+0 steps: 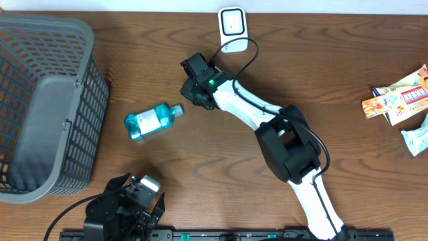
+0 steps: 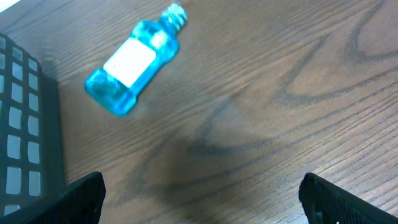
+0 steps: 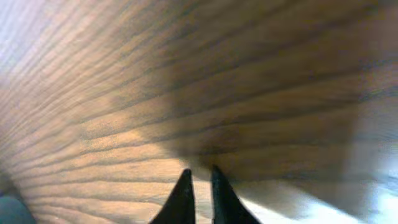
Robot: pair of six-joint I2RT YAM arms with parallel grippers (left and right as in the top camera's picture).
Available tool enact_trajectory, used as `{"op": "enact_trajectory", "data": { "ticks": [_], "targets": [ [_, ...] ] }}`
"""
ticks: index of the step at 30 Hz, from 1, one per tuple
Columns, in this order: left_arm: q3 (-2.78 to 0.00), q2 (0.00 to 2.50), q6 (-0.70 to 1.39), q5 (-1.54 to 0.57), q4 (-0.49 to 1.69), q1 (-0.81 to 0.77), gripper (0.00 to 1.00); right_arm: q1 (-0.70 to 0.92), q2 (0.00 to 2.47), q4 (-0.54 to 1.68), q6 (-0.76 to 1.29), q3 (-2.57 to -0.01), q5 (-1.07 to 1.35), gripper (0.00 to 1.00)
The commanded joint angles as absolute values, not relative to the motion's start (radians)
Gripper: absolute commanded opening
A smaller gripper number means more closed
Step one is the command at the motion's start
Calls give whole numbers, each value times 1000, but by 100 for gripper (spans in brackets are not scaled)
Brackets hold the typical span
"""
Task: Scan the item barcode
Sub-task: 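Lower the right gripper and close it on the bottle's cap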
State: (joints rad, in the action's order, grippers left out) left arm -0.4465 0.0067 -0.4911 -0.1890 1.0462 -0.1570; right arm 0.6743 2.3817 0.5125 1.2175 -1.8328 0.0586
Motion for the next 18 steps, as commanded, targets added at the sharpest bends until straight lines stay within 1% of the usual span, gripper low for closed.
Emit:
{"op": "enact_trajectory", "data": {
  "ticks": [1, 6, 9, 14, 15, 16, 18],
  "targets": [
    [-444, 7, -500, -175, 1058, -153, 99, 646, 2399, 605, 1143, -1822, 62, 4],
    [-444, 7, -500, -176, 1058, -153, 99, 594, 2365, 700, 1078, -1822, 115, 7],
    [-444, 7, -500, -176, 1058, -153, 99, 583, 2347, 711, 1055, -1822, 194, 16],
    [-444, 7, -500, -175, 1058, -153, 99, 583, 2310, 714, 1087, -1822, 363, 24],
    [-444, 7, -500, -175, 1058, -153, 99, 584, 2301, 714, 1101, -1823, 397, 29],
    [-444, 7, -500, -176, 1058, -153, 99, 585, 2298, 712, 1107, -1823, 422, 36],
    [-444, 7, -500, -176, 1058, -153, 99, 595, 2295, 706, 1114, -1823, 463, 43]
  ]
}}
